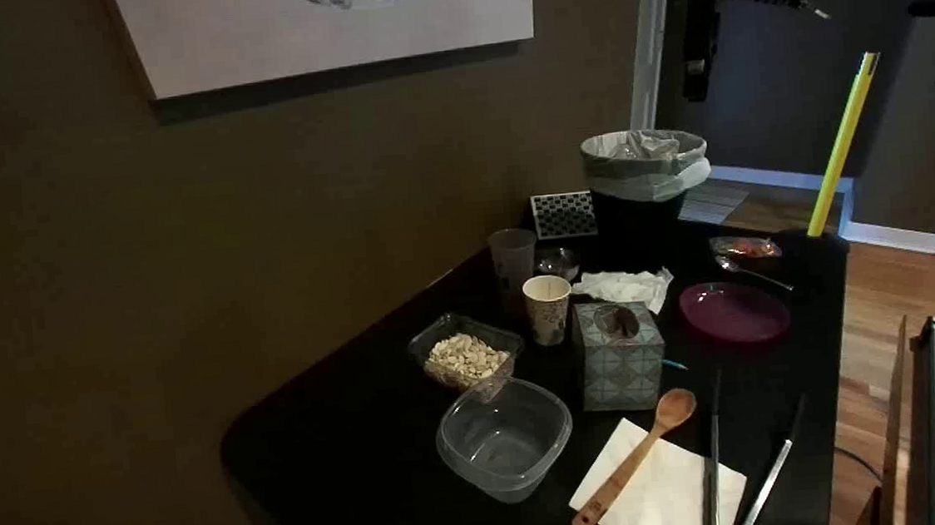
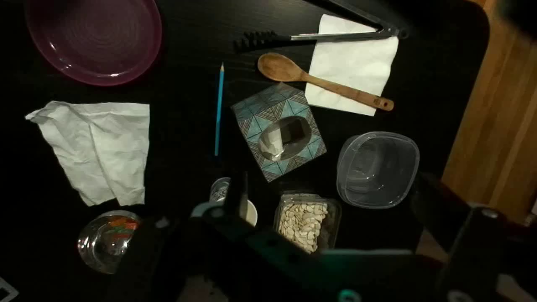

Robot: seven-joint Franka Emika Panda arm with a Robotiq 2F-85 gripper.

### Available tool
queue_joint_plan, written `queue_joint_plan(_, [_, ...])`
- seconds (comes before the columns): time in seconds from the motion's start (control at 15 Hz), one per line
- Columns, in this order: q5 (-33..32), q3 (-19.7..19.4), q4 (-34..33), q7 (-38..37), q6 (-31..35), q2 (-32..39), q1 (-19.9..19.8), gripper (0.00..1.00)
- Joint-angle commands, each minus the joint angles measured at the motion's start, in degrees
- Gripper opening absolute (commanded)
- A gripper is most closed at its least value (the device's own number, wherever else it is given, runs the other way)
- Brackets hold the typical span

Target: Pick up the cup, then pour the water into the bigger cup

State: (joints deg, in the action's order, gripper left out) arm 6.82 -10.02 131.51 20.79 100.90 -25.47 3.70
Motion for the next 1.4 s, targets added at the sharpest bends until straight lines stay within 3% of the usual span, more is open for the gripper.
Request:
queue_joint_plan(0.0, [0.44, 1.06, -0.13, 0.40, -0.19, 0.13, -1.25, 1.00])
queue_joint_plan(0.4, [-1.67, 2.05, 1.01, -1.82, 0.67, 1.71, -1.99, 1.00])
queue_joint_plan(0.53, [-3.49, 2.75, 3.88, -2.95, 5.03, 3.54, -2.86, 1.00])
queue_joint_plan(0.93, [-4.73, 3.29, 12.31, -1.85, 31.96, 11.95, -2.99, 1.00])
queue_joint_plan(1.0, [-4.35, 3.34, 12.55, -1.93, 34.22, 13.93, -2.91, 1.00])
queue_joint_plan(1.07, [-4.49, 3.42, 11.80, -1.96, 30.12, 10.87, -3.10, 1.00])
queue_joint_plan(1.33, [-4.48, 3.65, 12.36, -1.98, 33.71, 14.28, -3.25, 1.00])
